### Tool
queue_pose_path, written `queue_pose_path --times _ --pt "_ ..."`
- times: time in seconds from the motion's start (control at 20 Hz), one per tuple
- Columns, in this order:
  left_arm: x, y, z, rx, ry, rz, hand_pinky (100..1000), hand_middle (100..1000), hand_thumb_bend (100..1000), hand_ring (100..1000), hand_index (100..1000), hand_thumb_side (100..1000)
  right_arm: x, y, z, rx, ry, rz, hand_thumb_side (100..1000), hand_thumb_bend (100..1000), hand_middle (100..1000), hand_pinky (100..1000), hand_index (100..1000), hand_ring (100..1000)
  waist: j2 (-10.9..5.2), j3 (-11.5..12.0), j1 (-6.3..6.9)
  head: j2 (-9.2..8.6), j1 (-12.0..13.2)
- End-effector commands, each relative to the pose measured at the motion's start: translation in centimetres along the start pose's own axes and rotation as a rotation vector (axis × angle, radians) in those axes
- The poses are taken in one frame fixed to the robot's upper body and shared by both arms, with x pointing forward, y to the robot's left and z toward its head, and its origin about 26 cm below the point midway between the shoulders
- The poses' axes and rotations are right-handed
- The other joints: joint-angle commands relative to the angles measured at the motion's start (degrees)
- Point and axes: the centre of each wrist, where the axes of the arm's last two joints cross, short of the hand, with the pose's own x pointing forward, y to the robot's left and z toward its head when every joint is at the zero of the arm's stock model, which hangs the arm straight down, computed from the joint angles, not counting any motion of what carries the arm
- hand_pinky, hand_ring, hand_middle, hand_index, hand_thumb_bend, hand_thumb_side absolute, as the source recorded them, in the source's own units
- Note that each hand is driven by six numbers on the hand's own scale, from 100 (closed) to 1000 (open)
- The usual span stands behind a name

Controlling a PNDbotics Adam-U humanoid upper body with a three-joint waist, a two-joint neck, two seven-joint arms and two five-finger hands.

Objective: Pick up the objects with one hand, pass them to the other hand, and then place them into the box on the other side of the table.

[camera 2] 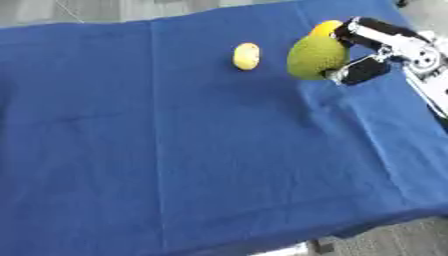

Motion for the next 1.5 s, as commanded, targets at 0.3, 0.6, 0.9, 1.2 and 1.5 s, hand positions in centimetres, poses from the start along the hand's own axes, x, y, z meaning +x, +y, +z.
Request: queue_pose_path --times 0.3,0.6,0.9,1.2,1.5 --pt "3.7 -0.8 0.2 -0.090 -0.110 -0.053 748 871 645 851 865 657 3.9 -0.2 -1.8 -0.061 -0.126 -0.016 100 100 458 745 547 648 -1.67 0.3 0.02 -0.56 0.6" --pt "6.9 -3.4 1.8 -0.239 -0.213 -0.098 742 848 641 836 850 637 6.0 1.2 -3.5 -0.073 -0.196 -0.037 100 100 458 746 548 647 -2.10 0.5 0.00 -0.60 1.2" --pt "10.2 -6.9 4.2 -0.441 -0.321 -0.153 737 841 633 827 848 623 7.4 3.4 -5.4 -0.073 -0.242 -0.056 100 100 459 746 549 647 -2.78 0.7 0.16 -0.45 1.6" --pt "12.5 -9.7 7.5 -0.655 -0.368 -0.209 735 841 619 826 845 628 8.5 5.4 -7.1 -0.077 -0.261 -0.063 100 100 453 739 544 639 -3.72 1.3 0.87 0.38 1.4" --pt "13.4 -11.2 8.6 -0.784 -0.393 -0.292 739 839 637 827 846 628 9.4 7.2 -8.4 -0.064 -0.276 -0.060 100 102 452 736 542 635 -4.24 2.0 1.60 1.19 2.3"
